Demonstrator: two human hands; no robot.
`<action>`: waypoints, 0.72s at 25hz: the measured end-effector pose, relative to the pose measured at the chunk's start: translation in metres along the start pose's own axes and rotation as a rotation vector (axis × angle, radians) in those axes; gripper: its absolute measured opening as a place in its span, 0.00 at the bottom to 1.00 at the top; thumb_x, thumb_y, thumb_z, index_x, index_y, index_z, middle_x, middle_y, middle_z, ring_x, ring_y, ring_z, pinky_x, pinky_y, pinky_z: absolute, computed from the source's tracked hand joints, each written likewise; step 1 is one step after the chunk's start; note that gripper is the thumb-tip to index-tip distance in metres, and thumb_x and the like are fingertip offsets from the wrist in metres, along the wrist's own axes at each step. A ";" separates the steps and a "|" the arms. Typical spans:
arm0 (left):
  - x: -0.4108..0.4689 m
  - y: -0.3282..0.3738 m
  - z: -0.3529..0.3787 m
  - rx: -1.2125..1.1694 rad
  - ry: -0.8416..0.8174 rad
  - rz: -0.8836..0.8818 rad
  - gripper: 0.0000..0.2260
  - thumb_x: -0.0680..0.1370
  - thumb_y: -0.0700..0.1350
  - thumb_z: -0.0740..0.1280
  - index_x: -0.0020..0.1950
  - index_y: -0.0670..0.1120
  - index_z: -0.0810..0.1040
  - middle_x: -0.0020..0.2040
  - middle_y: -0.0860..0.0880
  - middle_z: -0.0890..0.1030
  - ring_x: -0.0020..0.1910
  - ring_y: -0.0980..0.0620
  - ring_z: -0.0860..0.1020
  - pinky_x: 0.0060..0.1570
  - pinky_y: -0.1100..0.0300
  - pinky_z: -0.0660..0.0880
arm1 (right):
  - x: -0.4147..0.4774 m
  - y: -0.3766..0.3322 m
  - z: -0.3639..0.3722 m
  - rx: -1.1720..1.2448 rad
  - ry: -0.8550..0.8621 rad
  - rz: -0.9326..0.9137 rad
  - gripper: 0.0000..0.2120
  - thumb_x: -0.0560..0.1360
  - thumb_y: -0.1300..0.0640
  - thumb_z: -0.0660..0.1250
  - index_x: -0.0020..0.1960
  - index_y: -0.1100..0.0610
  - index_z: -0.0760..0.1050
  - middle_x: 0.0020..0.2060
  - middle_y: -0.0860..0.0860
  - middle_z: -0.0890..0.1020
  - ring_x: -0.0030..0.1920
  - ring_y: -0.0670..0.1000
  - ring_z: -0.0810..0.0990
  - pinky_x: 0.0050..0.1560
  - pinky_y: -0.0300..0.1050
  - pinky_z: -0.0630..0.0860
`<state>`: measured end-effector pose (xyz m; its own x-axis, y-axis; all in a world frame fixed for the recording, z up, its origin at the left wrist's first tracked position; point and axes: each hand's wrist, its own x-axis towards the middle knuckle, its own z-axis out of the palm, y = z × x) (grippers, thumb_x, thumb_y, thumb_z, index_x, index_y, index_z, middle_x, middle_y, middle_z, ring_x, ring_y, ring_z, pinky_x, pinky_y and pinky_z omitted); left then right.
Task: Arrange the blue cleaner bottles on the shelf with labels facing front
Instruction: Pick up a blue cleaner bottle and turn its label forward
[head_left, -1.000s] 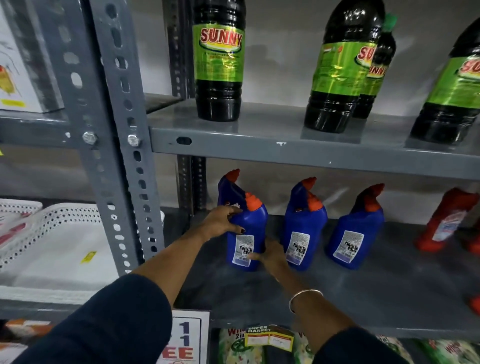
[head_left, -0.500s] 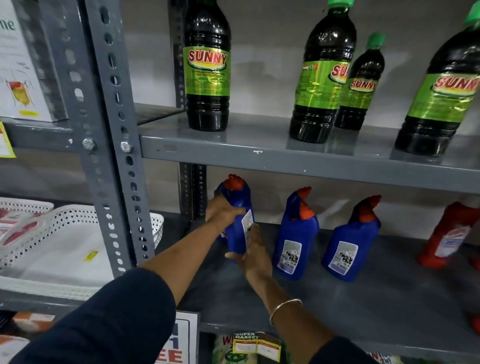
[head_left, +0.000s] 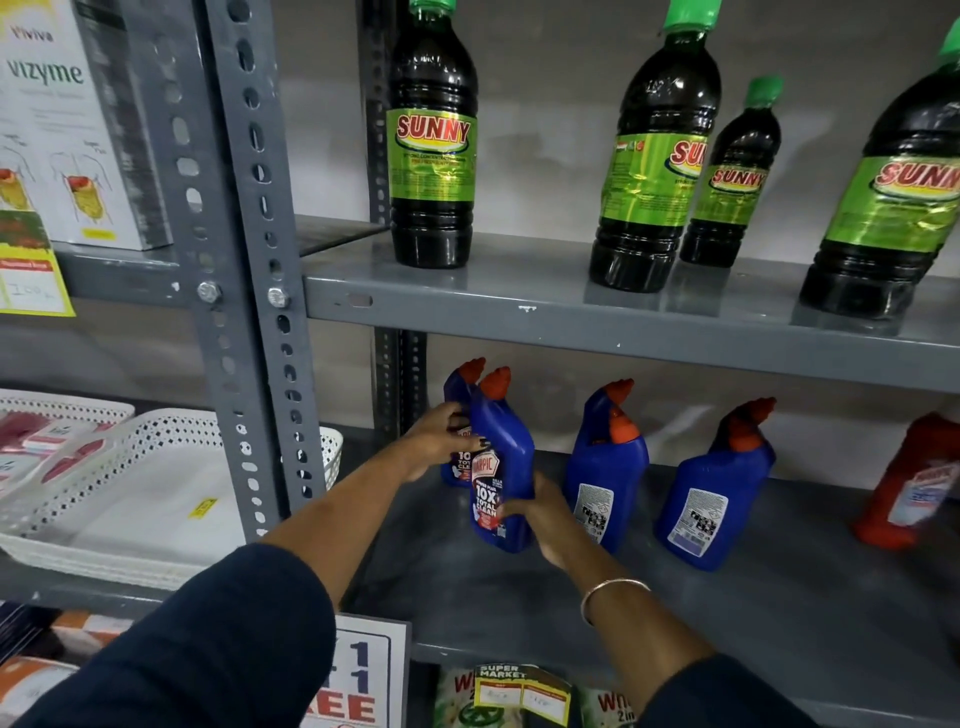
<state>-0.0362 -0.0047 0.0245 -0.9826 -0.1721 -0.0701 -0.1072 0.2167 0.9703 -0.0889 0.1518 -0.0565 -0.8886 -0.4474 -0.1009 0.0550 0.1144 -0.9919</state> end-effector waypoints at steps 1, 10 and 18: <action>-0.002 -0.006 -0.001 -0.028 -0.043 0.013 0.23 0.71 0.33 0.68 0.64 0.41 0.68 0.57 0.44 0.76 0.59 0.46 0.75 0.54 0.55 0.76 | -0.002 0.000 -0.006 -0.010 -0.082 -0.002 0.28 0.61 0.74 0.70 0.60 0.61 0.71 0.55 0.60 0.80 0.57 0.60 0.78 0.56 0.55 0.77; -0.019 -0.037 0.012 0.076 0.098 0.107 0.18 0.65 0.35 0.73 0.52 0.46 0.76 0.49 0.45 0.81 0.50 0.45 0.80 0.52 0.50 0.79 | -0.011 0.024 0.005 -0.160 -0.052 -0.044 0.30 0.62 0.72 0.72 0.61 0.60 0.69 0.57 0.59 0.78 0.58 0.56 0.77 0.58 0.54 0.76; -0.026 -0.045 0.005 0.091 0.103 0.080 0.20 0.65 0.36 0.74 0.56 0.44 0.74 0.54 0.41 0.81 0.52 0.45 0.80 0.55 0.46 0.78 | -0.012 0.027 0.013 -0.253 -0.019 -0.058 0.31 0.61 0.70 0.74 0.62 0.58 0.69 0.59 0.60 0.78 0.59 0.58 0.76 0.60 0.60 0.74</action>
<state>-0.0066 -0.0056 -0.0188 -0.9682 -0.2476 0.0356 -0.0467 0.3190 0.9466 -0.0707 0.1491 -0.0831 -0.8781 -0.4761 -0.0479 -0.1136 0.3047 -0.9456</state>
